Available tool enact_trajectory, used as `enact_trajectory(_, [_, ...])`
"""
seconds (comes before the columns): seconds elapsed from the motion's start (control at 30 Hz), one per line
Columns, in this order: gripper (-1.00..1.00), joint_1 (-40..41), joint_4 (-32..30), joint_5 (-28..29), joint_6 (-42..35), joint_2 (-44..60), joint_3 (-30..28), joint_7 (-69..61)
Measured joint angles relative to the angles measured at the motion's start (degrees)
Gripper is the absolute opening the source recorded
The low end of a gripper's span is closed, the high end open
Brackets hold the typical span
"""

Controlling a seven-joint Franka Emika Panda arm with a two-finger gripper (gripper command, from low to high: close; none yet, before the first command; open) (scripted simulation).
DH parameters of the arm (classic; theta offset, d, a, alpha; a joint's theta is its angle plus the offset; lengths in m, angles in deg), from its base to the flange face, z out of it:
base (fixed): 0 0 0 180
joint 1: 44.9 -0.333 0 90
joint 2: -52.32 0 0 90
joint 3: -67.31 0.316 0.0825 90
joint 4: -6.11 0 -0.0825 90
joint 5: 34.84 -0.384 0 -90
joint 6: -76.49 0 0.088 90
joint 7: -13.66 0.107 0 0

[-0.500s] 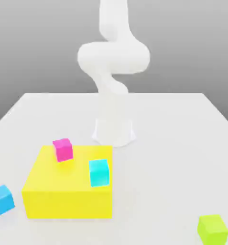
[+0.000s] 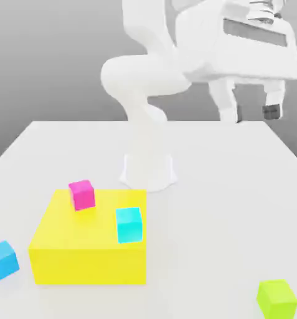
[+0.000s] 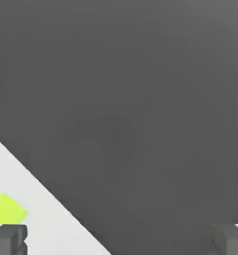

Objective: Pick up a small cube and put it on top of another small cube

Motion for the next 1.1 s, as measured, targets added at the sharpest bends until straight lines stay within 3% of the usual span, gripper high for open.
enact_trajectory(0.23, [0.0, -4.3, 0.06, 0.27, 4.39, 14.5, 2.34, -15.14])
enact_trajectory(0.43, [0.0, -5.82, 0.12, 4.27, 8.14, 26.89, 5.0, -25.48])
enact_trajectory(0.6, [0.0, -6.78, 1.82, 6.2, 15.24, 37.3, 4.67, -26.58])
enact_trajectory(0.63, [-1.0, -6.86, 2.03, 6.3, 16.08, 38.38, 4.58, -26.54])
enact_trajectory(0.87, [-1.0, -6.83, 1.99, 6.33, 15.77, 38.15, 4.62, -26.55])
enact_trajectory(1.1, [-1.0, -4.47, -2.55, 3.96, 7.08, 24.9, 2.9, -24.07])
